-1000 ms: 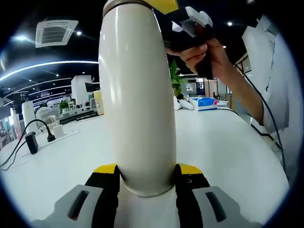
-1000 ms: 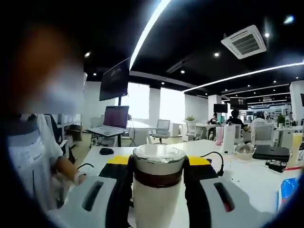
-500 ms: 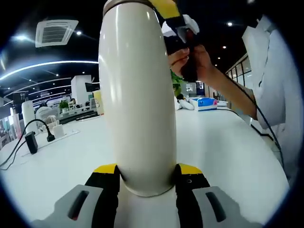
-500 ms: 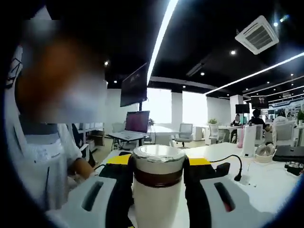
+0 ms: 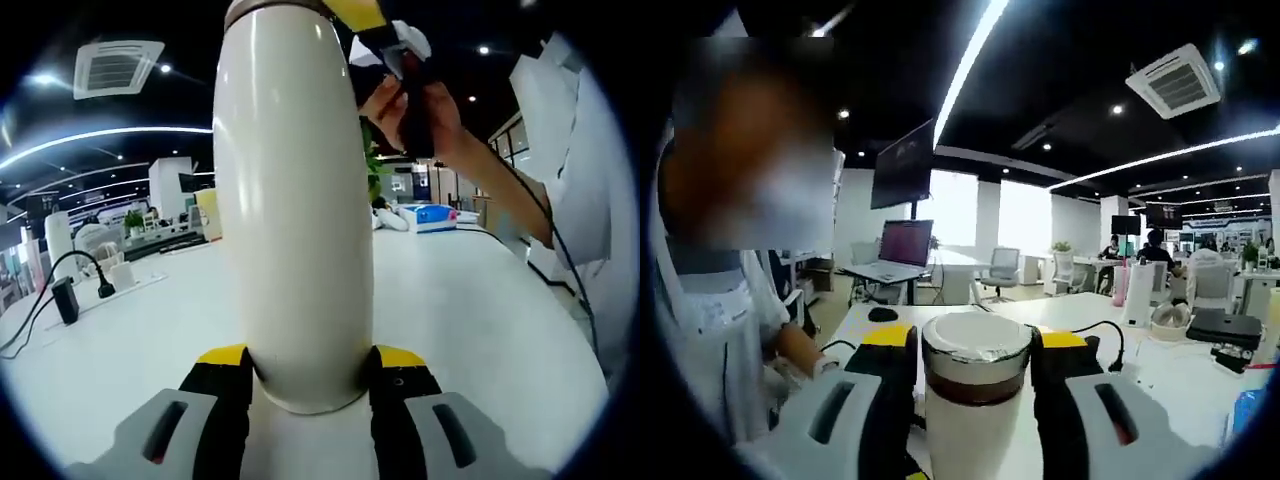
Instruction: Grasp the water cup twist off the cup lid place the cup lid on the table
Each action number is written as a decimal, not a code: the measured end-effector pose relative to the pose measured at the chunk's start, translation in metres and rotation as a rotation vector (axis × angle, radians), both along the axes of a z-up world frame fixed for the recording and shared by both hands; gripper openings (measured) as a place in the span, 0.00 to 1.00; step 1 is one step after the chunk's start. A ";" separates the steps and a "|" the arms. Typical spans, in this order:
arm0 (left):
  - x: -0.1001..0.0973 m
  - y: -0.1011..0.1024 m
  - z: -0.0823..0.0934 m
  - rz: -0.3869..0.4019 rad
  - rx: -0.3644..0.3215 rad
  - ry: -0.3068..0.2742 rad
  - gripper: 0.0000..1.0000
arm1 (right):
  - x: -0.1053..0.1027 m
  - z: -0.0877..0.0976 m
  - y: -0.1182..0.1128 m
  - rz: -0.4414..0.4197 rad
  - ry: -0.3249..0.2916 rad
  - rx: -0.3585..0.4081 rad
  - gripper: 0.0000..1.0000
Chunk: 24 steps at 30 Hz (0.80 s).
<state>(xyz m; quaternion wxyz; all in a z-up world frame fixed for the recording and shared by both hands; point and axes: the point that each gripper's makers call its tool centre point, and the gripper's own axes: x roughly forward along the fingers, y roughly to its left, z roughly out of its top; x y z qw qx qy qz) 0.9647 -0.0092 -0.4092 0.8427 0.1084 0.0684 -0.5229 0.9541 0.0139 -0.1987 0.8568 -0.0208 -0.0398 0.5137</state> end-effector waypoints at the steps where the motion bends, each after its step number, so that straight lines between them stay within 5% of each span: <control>1: 0.000 0.000 0.000 0.000 0.000 -0.001 0.47 | -0.001 0.003 -0.001 -0.031 -0.004 0.000 0.57; 5: -0.002 0.001 0.001 -0.001 0.001 -0.003 0.47 | -0.004 0.012 -0.003 -0.177 -0.019 0.003 0.62; 12: -0.004 0.003 0.002 -0.001 0.002 -0.005 0.47 | -0.006 -0.004 -0.007 -0.583 -0.062 -0.104 0.76; 15: -0.005 0.003 0.002 -0.001 0.001 -0.005 0.47 | -0.008 -0.002 -0.010 -0.731 -0.074 -0.082 0.76; 18: -0.005 0.003 0.002 -0.001 0.001 -0.005 0.47 | -0.009 0.003 -0.010 -0.803 -0.079 -0.030 0.78; 24: -0.006 0.004 0.002 -0.001 0.002 -0.006 0.47 | -0.010 0.003 -0.013 -0.941 -0.097 -0.042 0.84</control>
